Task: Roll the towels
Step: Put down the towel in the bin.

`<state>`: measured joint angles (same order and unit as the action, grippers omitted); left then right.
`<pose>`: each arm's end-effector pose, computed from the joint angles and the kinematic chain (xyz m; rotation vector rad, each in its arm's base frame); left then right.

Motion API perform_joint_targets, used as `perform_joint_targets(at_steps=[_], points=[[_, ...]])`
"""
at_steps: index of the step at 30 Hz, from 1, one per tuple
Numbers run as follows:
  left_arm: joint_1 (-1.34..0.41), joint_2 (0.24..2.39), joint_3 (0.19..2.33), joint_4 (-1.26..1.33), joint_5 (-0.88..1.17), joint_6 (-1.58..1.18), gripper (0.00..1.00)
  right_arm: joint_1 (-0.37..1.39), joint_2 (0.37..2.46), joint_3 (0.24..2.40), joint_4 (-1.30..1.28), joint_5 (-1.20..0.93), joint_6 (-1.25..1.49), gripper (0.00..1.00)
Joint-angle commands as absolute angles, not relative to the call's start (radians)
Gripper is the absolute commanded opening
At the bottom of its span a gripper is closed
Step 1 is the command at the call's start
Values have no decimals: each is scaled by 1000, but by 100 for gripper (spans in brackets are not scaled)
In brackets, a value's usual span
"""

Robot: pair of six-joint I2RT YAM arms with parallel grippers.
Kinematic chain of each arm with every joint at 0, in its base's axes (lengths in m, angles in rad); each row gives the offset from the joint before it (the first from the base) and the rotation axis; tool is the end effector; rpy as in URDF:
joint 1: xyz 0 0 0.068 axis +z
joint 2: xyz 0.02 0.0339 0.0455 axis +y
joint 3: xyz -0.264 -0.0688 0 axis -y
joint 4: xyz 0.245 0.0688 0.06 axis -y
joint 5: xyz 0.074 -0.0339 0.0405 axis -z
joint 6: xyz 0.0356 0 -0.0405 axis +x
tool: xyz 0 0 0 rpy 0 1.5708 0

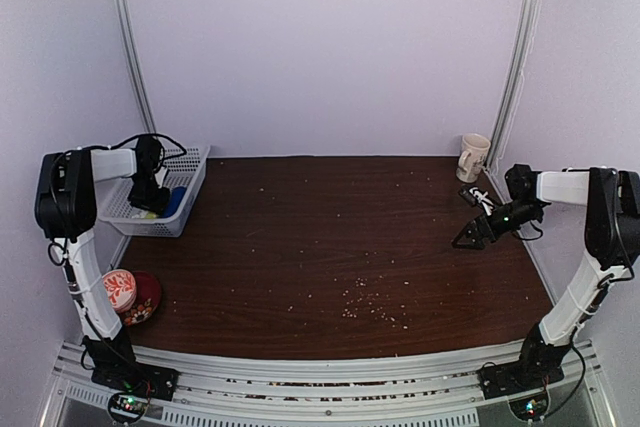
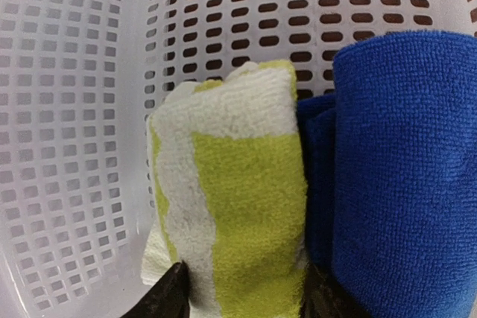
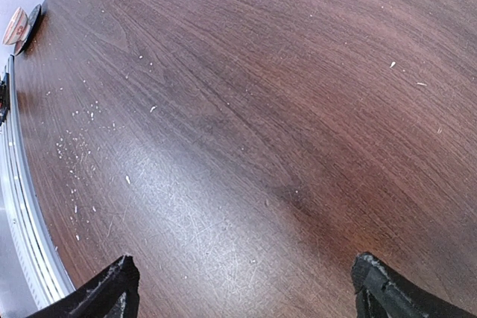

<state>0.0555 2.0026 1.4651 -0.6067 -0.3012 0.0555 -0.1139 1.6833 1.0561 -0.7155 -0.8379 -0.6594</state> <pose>0.4151 0.0336 0.1811 -0.0887 2.6999 0.4415 0.3064 -0.0084 0.1853 -0.7876 2.3474 0.9130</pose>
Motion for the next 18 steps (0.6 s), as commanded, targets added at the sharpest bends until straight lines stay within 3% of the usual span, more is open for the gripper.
perform_joint_targets(at_steps=[1, 6, 11, 18], points=[[61, 2029, 1481, -623, -255, 74, 56, -123, 1667, 1068, -728, -848, -670, 100], [60, 2044, 1482, -630, -261, 73, 57, -123, 1667, 1068, -729, -848, -670, 100], [62, 2058, 1486, -634, -264, 73, 52, -124, 1667, 1069, -729, -850, -670, 100], [86, 2061, 1486, -634, -235, 71, 30, -126, 1666, 1070, -731, -852, -672, 100]])
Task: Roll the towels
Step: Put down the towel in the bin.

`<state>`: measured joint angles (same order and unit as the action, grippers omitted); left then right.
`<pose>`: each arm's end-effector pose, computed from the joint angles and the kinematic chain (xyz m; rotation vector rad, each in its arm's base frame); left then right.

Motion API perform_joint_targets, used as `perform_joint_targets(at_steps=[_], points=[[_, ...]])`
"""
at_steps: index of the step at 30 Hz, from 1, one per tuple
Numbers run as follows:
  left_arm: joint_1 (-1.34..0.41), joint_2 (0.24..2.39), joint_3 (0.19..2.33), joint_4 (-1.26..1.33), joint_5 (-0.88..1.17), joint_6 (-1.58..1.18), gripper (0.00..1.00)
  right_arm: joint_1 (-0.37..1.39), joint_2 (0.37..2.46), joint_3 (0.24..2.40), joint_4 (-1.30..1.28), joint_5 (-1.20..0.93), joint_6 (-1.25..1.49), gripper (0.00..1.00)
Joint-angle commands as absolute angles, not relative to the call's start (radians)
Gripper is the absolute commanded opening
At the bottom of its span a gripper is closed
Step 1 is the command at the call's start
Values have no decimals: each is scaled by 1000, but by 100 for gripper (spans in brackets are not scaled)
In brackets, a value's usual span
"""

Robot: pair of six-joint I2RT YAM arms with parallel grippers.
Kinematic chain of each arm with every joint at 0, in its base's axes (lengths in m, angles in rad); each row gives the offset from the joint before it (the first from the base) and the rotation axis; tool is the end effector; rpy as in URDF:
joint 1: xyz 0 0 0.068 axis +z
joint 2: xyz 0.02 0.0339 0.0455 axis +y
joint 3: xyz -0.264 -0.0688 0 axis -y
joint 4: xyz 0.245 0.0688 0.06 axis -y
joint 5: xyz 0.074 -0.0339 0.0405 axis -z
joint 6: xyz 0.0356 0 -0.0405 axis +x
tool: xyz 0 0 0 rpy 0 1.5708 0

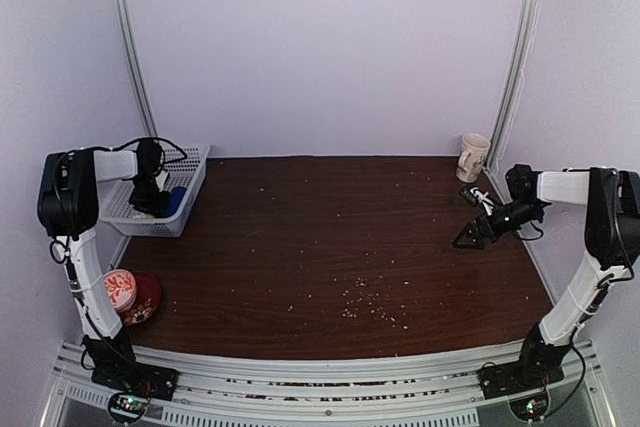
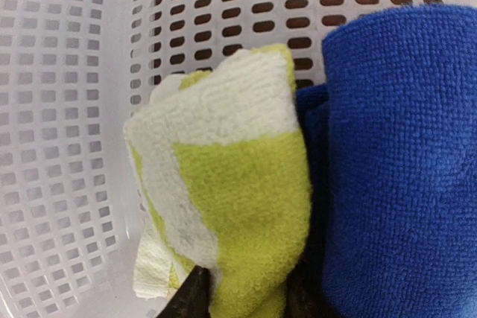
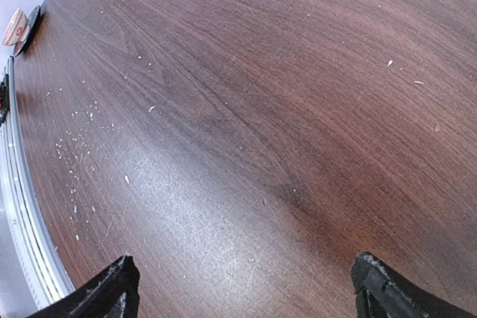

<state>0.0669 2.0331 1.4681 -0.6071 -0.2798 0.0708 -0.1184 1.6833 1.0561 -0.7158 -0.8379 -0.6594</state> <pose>0.4172 0.0378 0.1696 -0.0724 2.7336 0.4220 0.3063 -0.0098 0.1853 -0.7819 2.3484 0.9114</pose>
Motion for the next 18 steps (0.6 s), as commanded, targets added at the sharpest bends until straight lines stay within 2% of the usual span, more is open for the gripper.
perform_joint_targets(at_steps=[1, 5, 10, 12, 18], points=[[90, 2062, 1486, -635, -230, 71, 27, -126, 1666, 1071, -731, -853, -673, 100], [101, 2049, 1487, -634, -195, 65, 13, -128, 1666, 1070, -732, -853, -673, 100], [126, 2024, 1481, -630, -128, 62, 3, -127, 1669, 1071, -733, -854, -675, 100], [138, 2010, 1476, -621, -81, 62, 0, -128, 1669, 1071, -734, -854, -675, 100], [179, 1975, 1460, -596, 77, 61, 0, -128, 1670, 1071, -734, -854, -677, 100]])
